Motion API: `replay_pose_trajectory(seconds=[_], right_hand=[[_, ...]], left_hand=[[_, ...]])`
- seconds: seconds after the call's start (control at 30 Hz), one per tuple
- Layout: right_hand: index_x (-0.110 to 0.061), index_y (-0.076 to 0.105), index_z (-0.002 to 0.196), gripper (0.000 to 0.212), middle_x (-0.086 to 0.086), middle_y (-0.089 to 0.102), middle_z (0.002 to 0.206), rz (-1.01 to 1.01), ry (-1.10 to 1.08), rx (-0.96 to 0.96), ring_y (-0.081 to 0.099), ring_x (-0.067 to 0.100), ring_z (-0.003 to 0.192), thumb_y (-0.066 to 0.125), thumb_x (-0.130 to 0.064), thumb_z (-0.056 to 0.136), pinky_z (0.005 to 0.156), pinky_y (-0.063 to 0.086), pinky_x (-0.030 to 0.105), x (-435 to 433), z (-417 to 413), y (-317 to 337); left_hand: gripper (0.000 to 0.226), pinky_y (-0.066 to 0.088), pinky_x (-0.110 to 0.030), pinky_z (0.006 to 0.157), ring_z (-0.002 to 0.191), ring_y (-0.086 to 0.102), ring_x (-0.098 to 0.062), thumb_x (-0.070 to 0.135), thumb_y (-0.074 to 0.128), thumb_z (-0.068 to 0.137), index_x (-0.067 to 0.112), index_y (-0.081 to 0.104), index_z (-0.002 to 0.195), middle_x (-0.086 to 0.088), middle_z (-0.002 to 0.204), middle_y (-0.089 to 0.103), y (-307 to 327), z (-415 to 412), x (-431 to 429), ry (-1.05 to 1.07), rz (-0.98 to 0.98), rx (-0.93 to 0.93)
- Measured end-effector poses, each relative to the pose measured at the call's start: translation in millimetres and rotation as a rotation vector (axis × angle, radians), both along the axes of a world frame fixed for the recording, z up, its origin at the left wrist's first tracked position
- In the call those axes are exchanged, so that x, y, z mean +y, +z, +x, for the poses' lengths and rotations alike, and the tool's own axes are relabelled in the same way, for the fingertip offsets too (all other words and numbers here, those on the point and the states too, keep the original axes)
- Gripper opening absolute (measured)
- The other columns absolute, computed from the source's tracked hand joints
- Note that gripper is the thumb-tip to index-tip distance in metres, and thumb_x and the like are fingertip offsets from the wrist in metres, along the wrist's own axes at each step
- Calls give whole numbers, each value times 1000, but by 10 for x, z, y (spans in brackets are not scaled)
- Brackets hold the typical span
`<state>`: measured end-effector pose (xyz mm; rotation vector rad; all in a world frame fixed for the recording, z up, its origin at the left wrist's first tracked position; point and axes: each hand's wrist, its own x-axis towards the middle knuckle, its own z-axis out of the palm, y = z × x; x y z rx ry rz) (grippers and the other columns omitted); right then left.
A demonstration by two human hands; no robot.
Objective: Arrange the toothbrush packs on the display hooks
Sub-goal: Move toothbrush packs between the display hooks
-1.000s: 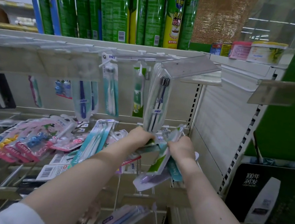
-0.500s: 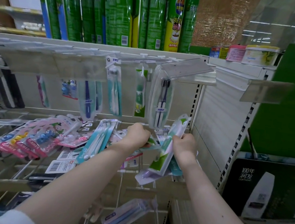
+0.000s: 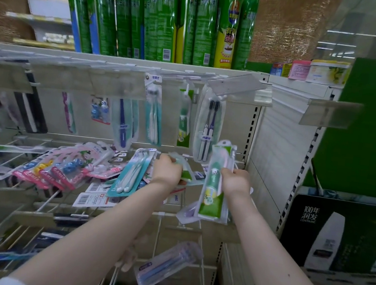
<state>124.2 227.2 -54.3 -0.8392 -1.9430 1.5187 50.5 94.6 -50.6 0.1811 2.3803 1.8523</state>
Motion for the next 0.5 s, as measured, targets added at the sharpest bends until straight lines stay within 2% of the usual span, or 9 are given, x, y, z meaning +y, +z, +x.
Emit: replay_pose_trajectory(seconds=[0.07,0.1,0.17,0.23,0.3,0.33,0.4,0.43,0.5], right_hand=[[-13,29,54,42,1,29,45,-32,24,67,23,18,48,52,-9,89,49,14,26,-34,42,-18],[-11,33,55,40,1,33,44,-39,42,95,26,19,50,53,-10,90,51,17,26,-62,66,-24],[4,51,64,33,11,42,57,-56,87,149,38,20,58,54,-16,90,56,27,27,-118,109,-45],[17,57,87,38,16,51,71,-85,143,191,47,24,65,53,-21,92,63,39,33,-169,143,-68],[18,56,93,41,17,53,75,-95,187,213,50,25,68,53,-22,92,67,44,37,-216,172,-82],[18,56,89,41,16,50,74,-99,202,230,48,25,67,53,-23,92,66,42,36,-229,168,-88],[1,58,78,29,14,47,73,-93,228,255,44,24,66,54,-25,90,64,36,33,-274,165,-69],[-7,56,80,21,13,46,73,-89,236,257,44,24,66,55,-27,89,64,36,33,-302,163,-52],[-11,54,82,18,14,46,73,-91,235,253,46,24,67,55,-28,89,66,38,34,-355,140,-30]], left_hand=[[24,58,-44,74,92,64,-39,4,45,90,8,45,114,-21,117,54,6,49,-38,30,1,4],[20,57,-45,74,94,63,-40,4,46,90,12,45,109,-21,117,53,0,73,-60,44,11,12],[19,58,-45,71,94,62,-38,4,48,89,17,42,101,-21,117,52,-3,142,-106,82,28,52],[22,55,-38,58,93,60,-35,3,51,89,20,39,98,-21,119,50,-8,216,-153,107,43,91],[25,47,-24,48,90,58,-31,1,51,90,21,39,99,-21,122,49,-26,280,-190,106,88,104],[26,45,-22,46,88,58,-29,0,51,90,20,39,100,-21,123,49,-34,307,-209,100,135,105],[28,47,-20,46,78,57,-22,-2,51,91,19,38,104,-18,120,51,-11,378,-266,92,240,96],[30,48,-20,48,74,57,-19,-3,52,91,18,37,106,-16,118,52,5,398,-297,82,286,82],[36,51,-27,53,70,59,-20,-3,54,90,21,36,110,-16,114,57,20,397,-376,61,367,31]])
